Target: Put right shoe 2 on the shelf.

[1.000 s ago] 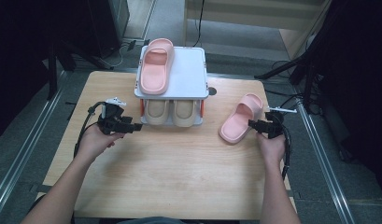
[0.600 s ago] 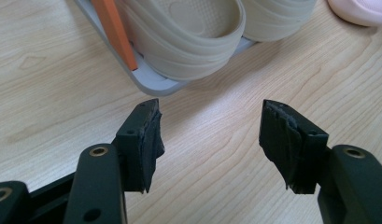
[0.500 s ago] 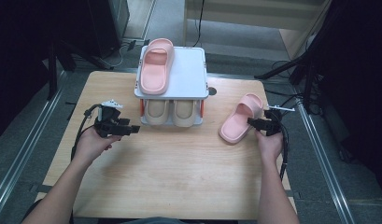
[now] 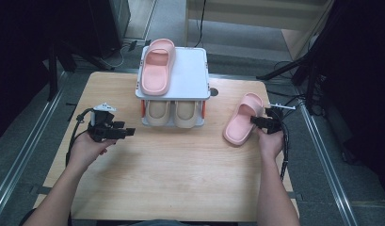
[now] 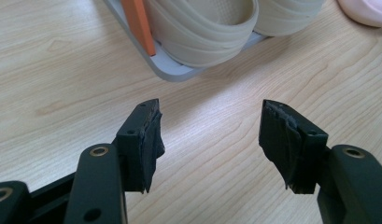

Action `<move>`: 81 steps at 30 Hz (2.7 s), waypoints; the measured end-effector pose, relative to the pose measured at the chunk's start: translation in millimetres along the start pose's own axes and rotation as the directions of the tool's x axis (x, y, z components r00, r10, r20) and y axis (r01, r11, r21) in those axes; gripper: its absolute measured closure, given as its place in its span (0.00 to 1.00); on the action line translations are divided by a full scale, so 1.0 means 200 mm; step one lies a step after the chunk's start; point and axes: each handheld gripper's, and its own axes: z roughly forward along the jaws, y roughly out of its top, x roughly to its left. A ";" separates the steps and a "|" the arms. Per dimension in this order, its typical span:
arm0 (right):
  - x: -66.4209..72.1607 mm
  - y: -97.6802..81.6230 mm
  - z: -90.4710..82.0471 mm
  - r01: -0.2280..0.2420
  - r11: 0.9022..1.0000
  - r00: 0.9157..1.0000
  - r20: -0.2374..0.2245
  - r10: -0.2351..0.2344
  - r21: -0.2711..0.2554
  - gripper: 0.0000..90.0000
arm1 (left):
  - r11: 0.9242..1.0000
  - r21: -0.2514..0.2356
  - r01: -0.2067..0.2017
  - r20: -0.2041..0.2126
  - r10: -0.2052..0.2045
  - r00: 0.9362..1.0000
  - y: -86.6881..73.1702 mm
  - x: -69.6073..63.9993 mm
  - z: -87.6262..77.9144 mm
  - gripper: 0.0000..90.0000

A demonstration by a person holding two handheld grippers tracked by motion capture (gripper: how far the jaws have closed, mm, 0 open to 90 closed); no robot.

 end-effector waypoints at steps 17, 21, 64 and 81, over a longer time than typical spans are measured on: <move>0.04 0.06 0.02 -0.007 1.000 1.000 -0.010 0.007 -0.002 0.93 | 1.000 0.007 0.020 -0.020 -0.020 1.000 -0.06 0.02 -0.04 0.44; 0.07 0.08 0.02 0.027 1.000 0.999 0.039 -0.027 0.003 0.94 | 1.000 0.006 0.030 -0.026 -0.029 0.999 -0.08 0.03 -0.05 0.44; 0.36 0.37 -0.08 0.086 0.996 0.996 -0.021 -0.086 0.012 0.94 | 0.999 0.016 0.039 -0.014 -0.038 0.999 -0.13 0.03 -0.08 0.44; 0.48 0.65 -0.21 0.109 0.993 0.993 -0.052 -0.106 0.047 0.93 | 0.999 0.027 0.037 0.001 -0.037 0.999 -0.13 0.02 -0.06 0.44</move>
